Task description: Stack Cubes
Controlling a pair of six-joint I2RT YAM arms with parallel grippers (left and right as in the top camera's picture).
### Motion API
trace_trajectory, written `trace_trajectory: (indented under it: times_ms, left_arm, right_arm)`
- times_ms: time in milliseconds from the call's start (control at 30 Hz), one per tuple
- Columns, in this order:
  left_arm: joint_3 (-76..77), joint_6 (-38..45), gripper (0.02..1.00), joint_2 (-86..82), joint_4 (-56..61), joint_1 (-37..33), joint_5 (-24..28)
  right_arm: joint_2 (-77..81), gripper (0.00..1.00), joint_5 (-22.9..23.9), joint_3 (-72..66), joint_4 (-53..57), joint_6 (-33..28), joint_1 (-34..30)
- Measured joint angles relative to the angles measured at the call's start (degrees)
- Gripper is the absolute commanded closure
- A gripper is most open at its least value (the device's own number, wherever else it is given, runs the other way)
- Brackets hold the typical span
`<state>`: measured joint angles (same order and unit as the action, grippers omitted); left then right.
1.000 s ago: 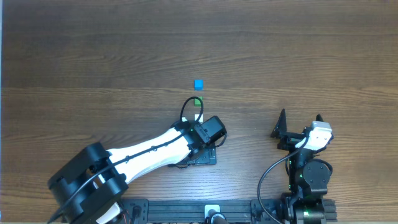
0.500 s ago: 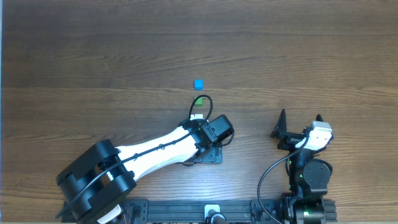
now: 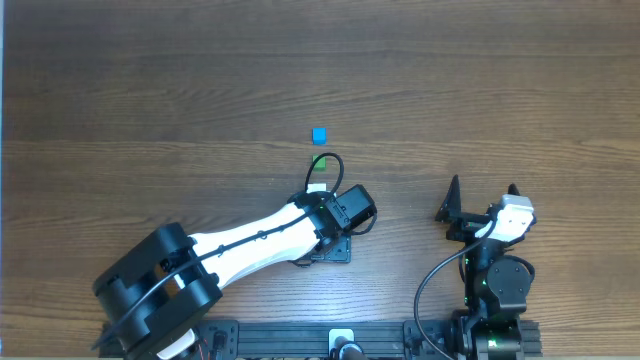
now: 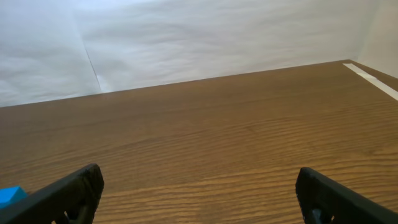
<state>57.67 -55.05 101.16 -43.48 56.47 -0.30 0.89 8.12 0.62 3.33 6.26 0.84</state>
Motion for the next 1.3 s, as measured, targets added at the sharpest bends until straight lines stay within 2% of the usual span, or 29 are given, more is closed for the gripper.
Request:
trace_trajectory:
  times_ms: [500, 900, 967, 1300]
  left_arm:
    - [0.0, 0.0, 0.619, 0.1, 0.0, 0.0, 0.0]
    - [0.0, 0.0, 0.695, 0.1, 0.0, 0.0, 0.0]
    - [0.0, 0.0, 0.733, 0.1, 0.0, 0.0, 0.0]
    - [0.0, 0.0, 0.768, 0.1, 0.0, 0.0, 0.0]
  right_arm:
    - [0.0, 0.007, 0.0, 0.0, 0.0, 0.0, 0.0]
    - [0.0, 0.007, 0.0, 0.0, 0.0, 0.0, 0.0]
    - [0.0, 0.007, 0.0, 0.0, 0.0, 0.0, 0.0]
    - [0.0, 0.009, 0.0, 0.0, 0.0, 0.0, 0.0]
